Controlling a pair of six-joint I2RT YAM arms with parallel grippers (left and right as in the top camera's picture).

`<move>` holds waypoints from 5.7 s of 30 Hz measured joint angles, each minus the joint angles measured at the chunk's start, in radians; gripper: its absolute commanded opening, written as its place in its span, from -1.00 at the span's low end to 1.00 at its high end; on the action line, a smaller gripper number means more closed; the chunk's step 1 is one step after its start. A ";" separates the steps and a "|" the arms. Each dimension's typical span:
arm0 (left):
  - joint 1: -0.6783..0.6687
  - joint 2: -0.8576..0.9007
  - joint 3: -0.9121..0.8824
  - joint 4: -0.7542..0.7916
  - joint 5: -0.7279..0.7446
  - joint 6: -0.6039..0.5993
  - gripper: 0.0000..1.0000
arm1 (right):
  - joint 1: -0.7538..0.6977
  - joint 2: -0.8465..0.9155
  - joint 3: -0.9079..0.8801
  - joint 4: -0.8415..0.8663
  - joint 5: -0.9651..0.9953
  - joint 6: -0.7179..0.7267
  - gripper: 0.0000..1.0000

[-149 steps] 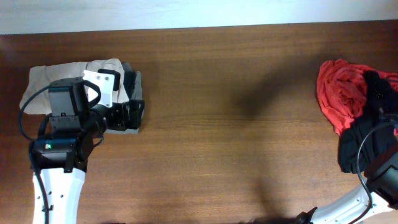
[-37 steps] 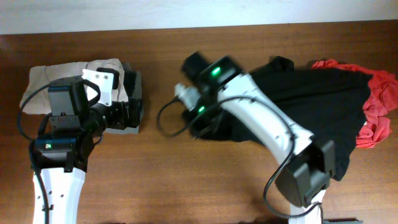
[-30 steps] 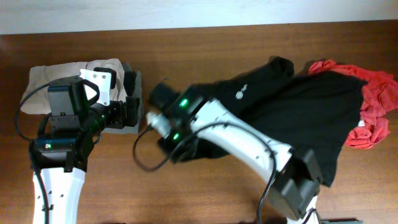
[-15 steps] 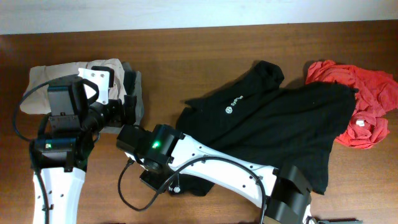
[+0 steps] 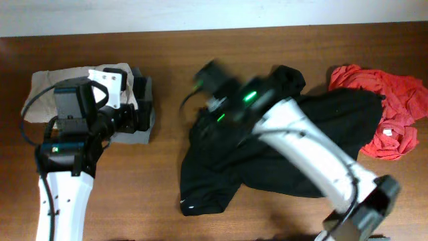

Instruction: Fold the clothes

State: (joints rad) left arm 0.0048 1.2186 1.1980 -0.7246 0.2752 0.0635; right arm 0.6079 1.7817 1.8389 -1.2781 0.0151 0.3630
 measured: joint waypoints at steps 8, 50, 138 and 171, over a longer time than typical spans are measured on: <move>-0.120 0.108 0.000 0.077 0.061 0.038 0.99 | -0.389 0.138 0.000 0.179 -0.089 0.063 0.43; -0.386 0.974 0.724 0.119 0.208 0.128 0.98 | -0.636 0.137 0.158 0.102 -0.155 0.124 0.47; -0.189 1.110 1.193 -0.710 -0.146 0.097 -0.96 | -0.706 0.075 0.094 -0.260 -0.014 -0.088 0.74; -0.171 0.526 0.748 -0.602 -0.175 0.094 -0.80 | -0.716 -0.005 0.014 -0.012 -0.035 -0.121 -0.41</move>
State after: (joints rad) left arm -0.1658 1.7447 1.9461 -1.3266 0.0998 0.1574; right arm -0.1081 1.7771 1.8526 -1.2903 -0.0196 0.2420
